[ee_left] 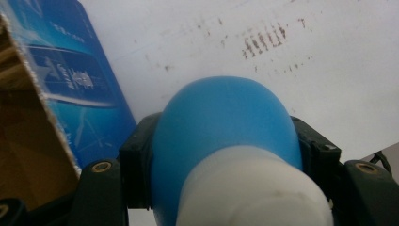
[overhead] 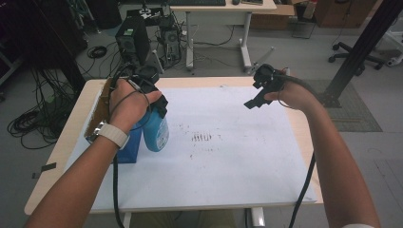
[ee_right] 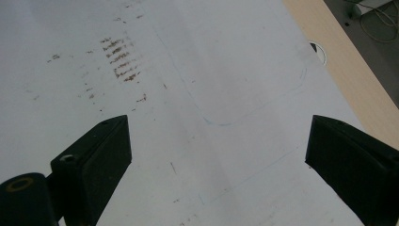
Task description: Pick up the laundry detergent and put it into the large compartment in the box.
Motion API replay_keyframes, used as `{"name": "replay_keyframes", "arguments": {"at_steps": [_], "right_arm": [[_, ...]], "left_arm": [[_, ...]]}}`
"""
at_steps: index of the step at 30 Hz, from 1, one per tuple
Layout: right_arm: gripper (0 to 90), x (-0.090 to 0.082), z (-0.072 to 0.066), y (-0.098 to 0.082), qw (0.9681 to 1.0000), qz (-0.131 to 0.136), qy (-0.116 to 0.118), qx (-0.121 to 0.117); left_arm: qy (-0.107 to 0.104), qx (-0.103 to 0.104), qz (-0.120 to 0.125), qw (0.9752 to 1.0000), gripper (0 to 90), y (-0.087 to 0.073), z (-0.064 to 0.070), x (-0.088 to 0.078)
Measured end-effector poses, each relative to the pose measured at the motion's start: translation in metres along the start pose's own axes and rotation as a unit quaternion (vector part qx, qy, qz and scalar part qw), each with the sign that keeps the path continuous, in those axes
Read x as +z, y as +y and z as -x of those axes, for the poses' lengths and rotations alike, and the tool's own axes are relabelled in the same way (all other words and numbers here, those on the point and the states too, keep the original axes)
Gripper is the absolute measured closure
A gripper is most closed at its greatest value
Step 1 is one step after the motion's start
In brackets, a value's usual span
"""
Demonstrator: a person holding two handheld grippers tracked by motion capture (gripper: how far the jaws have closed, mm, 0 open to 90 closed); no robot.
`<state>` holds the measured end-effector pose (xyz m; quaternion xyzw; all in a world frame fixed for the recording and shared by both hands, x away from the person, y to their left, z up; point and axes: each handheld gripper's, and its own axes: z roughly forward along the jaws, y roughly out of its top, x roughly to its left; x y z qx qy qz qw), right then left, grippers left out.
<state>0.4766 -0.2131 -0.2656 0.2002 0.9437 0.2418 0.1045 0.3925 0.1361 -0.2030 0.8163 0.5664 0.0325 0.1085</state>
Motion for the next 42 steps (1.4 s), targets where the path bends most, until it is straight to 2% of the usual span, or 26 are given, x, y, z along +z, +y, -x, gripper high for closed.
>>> {"name": "replay_keyframes", "arguments": {"at_steps": [17, 27, 31, 36, 42], "right_arm": [[7.6, -0.001, -0.001, 0.002, 1.0000, 0.001, 0.000, -0.002], [7.7, -0.001, -0.002, 0.002, 1.0000, 0.000, 0.001, -0.004], [7.7, -0.001, -0.003, 0.003, 1.0000, 0.001, 0.001, -0.005], [7.7, -0.003, -0.003, 0.004, 1.0000, 0.001, 0.000, -0.005], [7.7, -0.004, -0.003, 0.003, 1.0000, 0.000, -0.003, -0.004]], "left_arm": [[0.003, -0.007, -0.005, 1.0000, 37.3, -0.004, -0.009, -0.033], [-0.005, -0.024, 0.010, 0.9997, 37.3, -0.004, -0.018, -0.063], [0.000, -0.029, 0.020, 0.9994, 37.3, -0.003, -0.021, -0.078], [0.007, -0.033, 0.021, 0.9992, 37.4, -0.002, -0.023, -0.092], [0.005, -0.039, 0.025, 0.9989, 37.4, -0.002, -0.026, -0.106]]}}
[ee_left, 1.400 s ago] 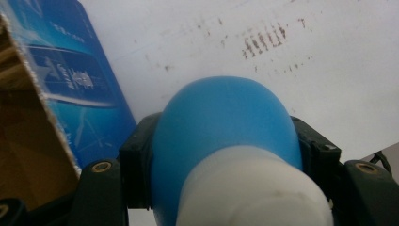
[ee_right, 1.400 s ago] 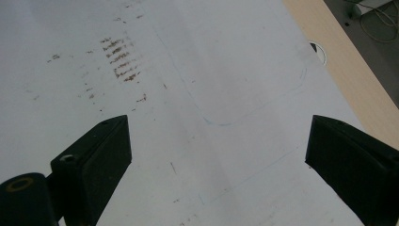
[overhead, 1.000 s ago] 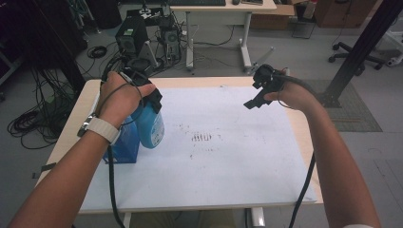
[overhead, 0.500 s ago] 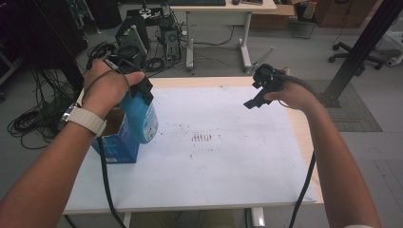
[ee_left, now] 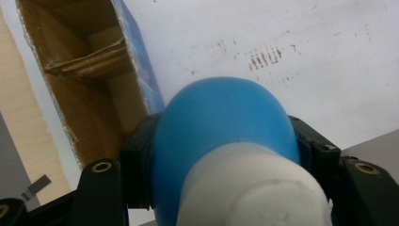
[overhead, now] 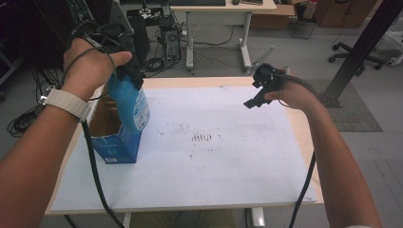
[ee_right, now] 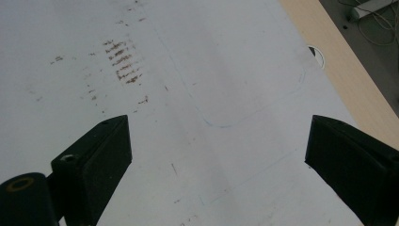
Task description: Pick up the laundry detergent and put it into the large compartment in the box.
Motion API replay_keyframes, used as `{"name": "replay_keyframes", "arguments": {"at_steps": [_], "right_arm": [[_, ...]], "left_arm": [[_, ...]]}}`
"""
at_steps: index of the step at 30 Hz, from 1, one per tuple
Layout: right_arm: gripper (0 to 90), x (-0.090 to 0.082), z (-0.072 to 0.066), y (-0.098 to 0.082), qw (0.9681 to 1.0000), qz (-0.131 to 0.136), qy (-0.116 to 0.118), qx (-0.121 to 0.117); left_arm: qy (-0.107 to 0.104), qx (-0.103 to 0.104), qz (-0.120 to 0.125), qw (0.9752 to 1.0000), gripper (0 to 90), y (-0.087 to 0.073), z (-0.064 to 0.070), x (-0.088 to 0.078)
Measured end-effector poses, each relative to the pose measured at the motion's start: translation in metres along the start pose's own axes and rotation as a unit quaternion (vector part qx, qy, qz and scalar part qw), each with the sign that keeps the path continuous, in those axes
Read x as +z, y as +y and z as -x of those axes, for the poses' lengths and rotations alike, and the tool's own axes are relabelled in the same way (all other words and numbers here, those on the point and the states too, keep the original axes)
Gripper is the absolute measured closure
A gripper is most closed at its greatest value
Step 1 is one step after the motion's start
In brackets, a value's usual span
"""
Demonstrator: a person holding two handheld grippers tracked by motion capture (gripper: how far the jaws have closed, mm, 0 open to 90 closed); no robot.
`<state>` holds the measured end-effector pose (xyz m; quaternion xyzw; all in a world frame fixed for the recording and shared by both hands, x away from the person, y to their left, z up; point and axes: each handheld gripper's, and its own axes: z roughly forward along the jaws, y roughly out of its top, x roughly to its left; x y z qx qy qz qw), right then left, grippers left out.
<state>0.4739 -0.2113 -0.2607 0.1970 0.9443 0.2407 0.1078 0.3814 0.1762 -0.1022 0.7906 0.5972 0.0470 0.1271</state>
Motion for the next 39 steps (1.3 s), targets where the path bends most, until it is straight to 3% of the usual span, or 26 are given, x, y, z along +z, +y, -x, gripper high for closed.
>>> {"name": "replay_keyframes", "arguments": {"at_steps": [10, 17, 39], "right_arm": [[7.7, -0.001, 0.000, 0.000, 1.0000, 0.002, -0.001, -0.001], [7.7, 0.000, 0.001, 0.001, 1.0000, 0.000, -0.002, 0.000], [7.7, -0.001, 0.001, 0.002, 1.0000, -0.002, -0.004, 0.000]], "left_arm": [[-0.004, -0.013, 0.003, 0.9999, 37.4, 0.002, -0.010, -0.022], [0.006, -0.027, 0.008, 0.9996, 37.4, 0.002, -0.020, -0.034], [0.023, -0.065, 0.017, 0.9975, 37.4, -0.002, -0.053, -0.044]]}}
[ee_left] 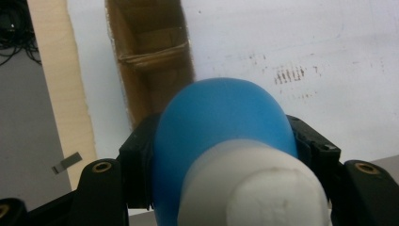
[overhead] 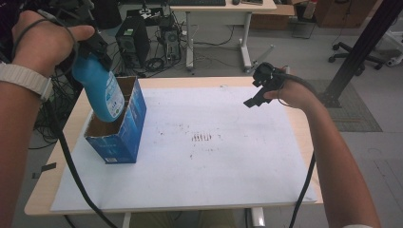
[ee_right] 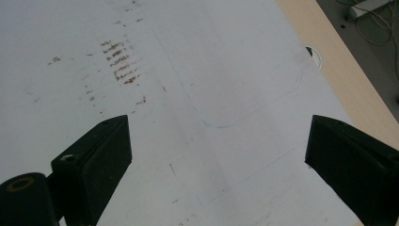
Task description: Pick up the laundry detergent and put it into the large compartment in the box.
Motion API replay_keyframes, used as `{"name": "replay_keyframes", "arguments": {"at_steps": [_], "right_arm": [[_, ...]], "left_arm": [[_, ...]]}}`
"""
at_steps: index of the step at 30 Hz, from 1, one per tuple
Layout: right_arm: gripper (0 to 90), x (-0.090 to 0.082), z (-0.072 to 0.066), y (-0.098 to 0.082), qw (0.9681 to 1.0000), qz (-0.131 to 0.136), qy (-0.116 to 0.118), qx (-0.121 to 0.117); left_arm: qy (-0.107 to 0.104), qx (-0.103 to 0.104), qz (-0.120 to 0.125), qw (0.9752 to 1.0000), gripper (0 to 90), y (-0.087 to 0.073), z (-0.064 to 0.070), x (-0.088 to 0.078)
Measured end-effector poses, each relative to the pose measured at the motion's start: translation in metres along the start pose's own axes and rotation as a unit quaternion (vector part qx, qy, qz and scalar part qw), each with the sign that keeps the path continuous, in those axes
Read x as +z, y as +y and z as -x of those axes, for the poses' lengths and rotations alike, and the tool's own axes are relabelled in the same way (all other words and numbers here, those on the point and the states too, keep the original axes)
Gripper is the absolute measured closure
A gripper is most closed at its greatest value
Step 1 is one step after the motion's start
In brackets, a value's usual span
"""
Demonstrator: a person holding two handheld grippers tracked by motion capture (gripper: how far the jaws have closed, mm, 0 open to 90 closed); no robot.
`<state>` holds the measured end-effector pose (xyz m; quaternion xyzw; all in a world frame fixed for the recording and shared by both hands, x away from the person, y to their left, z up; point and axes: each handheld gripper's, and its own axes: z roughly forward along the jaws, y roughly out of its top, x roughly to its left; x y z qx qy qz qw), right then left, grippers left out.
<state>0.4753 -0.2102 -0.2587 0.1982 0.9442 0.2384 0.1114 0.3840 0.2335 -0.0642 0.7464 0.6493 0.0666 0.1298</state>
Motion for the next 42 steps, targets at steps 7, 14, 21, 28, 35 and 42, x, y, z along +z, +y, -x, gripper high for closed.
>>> {"name": "replay_keyframes", "arguments": {"at_steps": [7, 14, 21, 28, 35, 42], "right_arm": [[7.7, 0.001, 0.000, 0.000, 1.0000, -0.001, 0.000, 0.001], [7.7, 0.001, 0.001, -0.001, 1.0000, -0.004, 0.000, 0.003], [7.7, 0.003, 0.002, -0.001, 1.0000, -0.004, 0.001, 0.003], [7.7, 0.006, 0.002, -0.001, 1.0000, -0.008, 0.003, 0.004], [7.7, 0.007, 0.003, -0.001, 1.0000, -0.006, 0.003, 0.004], [7.7, 0.008, 0.003, -0.002, 0.9999, -0.008, 0.004, 0.007]], "left_arm": [[0.013, -0.007, 0.001, 0.9999, 37.4, 0.001, -0.008, 0.002], [0.018, -0.010, 0.005, 0.9998, 37.4, 0.001, -0.014, 0.007], [0.020, -0.012, 0.004, 0.9997, 37.4, 0.002, -0.021, 0.017], [0.022, -0.012, 0.003, 0.9997, 37.4, 0.002, -0.024, 0.028], [0.021, -0.008, -0.003, 0.9997, 37.4, 0.002, -0.028, 0.044], [0.020, -0.010, -0.005, 0.9997, 37.4, 0.000, -0.034, 0.060]]}}
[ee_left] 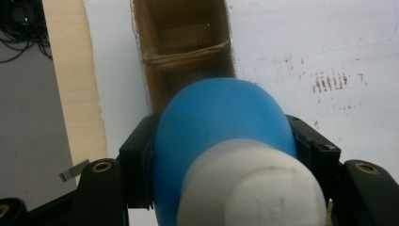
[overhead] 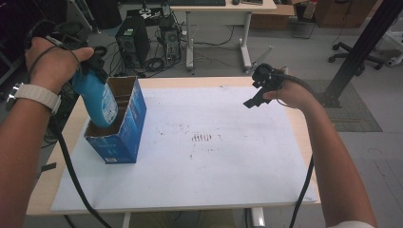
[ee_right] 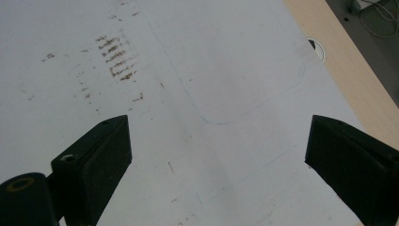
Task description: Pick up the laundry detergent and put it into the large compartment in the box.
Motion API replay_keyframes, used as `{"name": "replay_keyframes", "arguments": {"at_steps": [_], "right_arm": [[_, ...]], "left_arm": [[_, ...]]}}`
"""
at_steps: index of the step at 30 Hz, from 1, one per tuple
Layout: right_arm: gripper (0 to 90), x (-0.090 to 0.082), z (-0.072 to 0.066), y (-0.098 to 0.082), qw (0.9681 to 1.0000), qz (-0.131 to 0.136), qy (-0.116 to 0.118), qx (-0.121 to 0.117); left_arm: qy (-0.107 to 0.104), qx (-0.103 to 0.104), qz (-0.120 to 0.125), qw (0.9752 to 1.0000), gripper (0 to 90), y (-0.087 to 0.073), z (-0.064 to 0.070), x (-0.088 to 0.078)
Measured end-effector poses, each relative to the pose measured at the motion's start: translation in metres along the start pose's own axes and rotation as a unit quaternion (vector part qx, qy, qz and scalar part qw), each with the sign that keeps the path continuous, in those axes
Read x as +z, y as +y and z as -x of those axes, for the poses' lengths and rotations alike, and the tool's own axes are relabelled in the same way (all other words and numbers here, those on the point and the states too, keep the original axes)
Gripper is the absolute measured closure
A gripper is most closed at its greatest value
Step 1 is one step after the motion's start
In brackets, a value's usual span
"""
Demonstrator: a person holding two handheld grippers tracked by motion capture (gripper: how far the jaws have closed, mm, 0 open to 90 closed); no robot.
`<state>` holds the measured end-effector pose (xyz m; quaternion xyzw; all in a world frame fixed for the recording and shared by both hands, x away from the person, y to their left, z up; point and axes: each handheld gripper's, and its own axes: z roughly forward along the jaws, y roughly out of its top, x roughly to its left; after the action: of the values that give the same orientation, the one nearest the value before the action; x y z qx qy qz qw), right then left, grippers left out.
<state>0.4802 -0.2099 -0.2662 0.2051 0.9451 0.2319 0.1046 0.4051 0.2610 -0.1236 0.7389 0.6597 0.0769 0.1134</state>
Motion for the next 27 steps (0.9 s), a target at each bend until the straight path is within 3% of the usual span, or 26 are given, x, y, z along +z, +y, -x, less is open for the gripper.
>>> {"name": "replay_keyframes", "arguments": {"at_steps": [27], "right_arm": [[7.7, 0.004, 0.000, -0.004, 1.0000, -0.004, 0.001, 0.004]], "left_arm": [[0.012, 0.018, -0.006, 0.9997, 37.4, -0.005, -0.001, 0.058]]}}
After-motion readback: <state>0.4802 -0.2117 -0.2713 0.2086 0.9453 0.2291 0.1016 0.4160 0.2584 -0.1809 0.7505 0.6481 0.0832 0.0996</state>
